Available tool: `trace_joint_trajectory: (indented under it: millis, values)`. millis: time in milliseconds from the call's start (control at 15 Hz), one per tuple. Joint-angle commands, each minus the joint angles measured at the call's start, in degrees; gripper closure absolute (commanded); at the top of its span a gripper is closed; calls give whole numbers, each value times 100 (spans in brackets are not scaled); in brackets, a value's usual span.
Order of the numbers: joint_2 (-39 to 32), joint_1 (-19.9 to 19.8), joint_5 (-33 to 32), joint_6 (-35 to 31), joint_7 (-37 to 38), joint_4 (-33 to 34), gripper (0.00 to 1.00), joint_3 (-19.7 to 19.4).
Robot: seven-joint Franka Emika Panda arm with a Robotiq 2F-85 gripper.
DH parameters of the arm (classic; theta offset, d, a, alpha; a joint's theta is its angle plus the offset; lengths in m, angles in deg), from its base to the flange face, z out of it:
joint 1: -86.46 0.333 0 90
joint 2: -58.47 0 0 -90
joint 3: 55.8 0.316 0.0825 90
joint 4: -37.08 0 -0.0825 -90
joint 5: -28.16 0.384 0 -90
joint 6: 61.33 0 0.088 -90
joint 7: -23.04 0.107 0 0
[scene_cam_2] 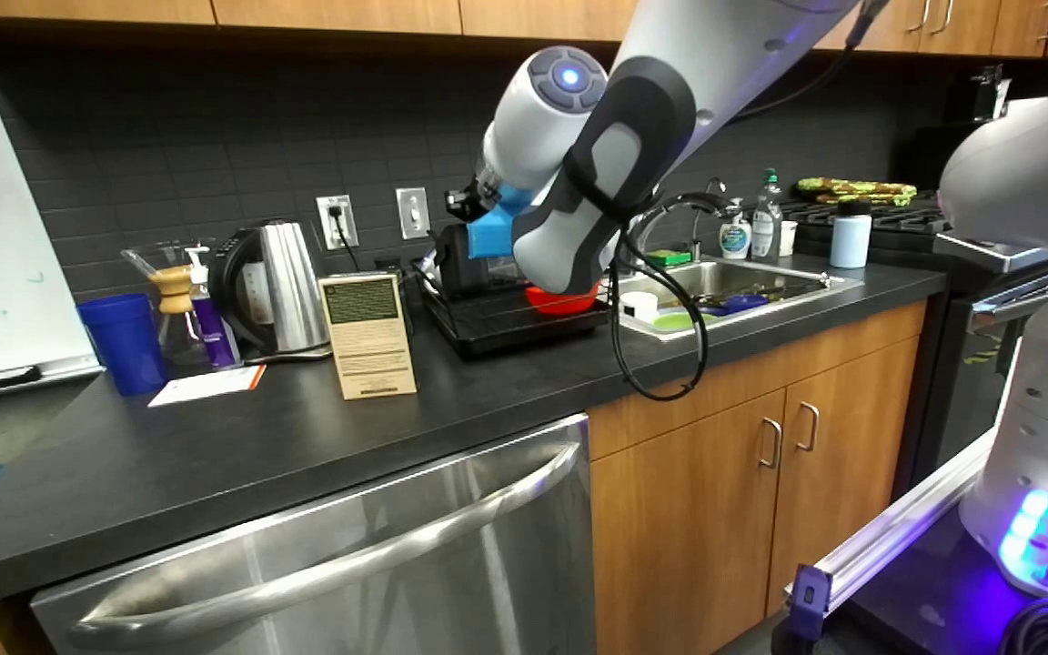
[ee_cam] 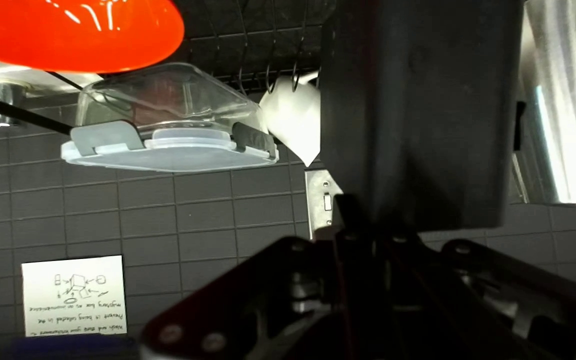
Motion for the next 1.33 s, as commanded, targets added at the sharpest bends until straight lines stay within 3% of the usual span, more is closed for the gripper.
trace_joint_trajectory:
  millis: [0, 800, 1067, 1267]
  values:
    - [274, -228, 85, -11, 111, 203, 99, 70]
    - [209, -910, -68, -168, -133, 348, 99, 130]
    - [-550, -662, -523, -174, -839, -89, 99, -8]
    - [-1303, -356, -880, -192, -1554, -385, 99, -450]
